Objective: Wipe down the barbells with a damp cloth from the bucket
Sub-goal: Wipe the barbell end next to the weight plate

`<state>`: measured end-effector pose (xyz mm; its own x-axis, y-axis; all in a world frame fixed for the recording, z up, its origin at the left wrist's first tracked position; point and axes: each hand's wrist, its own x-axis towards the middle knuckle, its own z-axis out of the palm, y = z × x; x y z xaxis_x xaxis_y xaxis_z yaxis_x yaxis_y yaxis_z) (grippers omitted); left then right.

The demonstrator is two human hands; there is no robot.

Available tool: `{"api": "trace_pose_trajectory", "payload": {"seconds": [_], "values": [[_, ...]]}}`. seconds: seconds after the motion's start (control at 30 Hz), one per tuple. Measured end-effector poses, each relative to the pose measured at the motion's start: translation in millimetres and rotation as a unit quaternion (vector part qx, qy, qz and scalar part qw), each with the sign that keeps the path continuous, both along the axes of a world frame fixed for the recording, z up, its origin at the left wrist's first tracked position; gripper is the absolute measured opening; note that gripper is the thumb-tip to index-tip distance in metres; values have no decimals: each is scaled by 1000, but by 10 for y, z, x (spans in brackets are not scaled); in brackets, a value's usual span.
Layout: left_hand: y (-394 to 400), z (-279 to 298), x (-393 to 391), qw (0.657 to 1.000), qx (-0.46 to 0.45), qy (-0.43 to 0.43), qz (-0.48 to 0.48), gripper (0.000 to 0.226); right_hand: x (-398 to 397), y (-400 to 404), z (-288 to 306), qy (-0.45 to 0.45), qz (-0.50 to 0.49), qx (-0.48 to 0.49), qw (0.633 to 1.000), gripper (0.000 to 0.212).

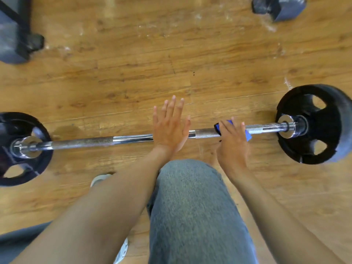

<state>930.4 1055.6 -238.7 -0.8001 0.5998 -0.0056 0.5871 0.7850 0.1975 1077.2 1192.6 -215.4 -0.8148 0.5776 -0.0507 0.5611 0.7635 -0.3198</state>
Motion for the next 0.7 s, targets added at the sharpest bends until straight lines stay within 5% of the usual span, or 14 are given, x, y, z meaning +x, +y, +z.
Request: {"api": "trace_pose_trajectory", "payload": {"seconds": [0.17, 0.33, 0.47, 0.63, 0.7], "values": [[186, 85, -195, 998, -21, 11, 50, 57, -244, 84, 5, 17, 171, -25, 985, 73], [199, 160, -16, 998, -10, -67, -5, 68, -388, 354, 135, -12, 65, -29, 997, 69], [364, 140, -195, 994, -2, -95, 47, 58, -650, 268, 118, 10, 213, -62, 975, 78], [498, 108, -467, 996, -8, -81, 44, 56, -833, 572, 111, -37, 58, -17, 997, 69], [594, 95, -588, 996, -19, -77, 48, 56, -997, 457, 74, -27, 94, -15, 995, 71]]}}
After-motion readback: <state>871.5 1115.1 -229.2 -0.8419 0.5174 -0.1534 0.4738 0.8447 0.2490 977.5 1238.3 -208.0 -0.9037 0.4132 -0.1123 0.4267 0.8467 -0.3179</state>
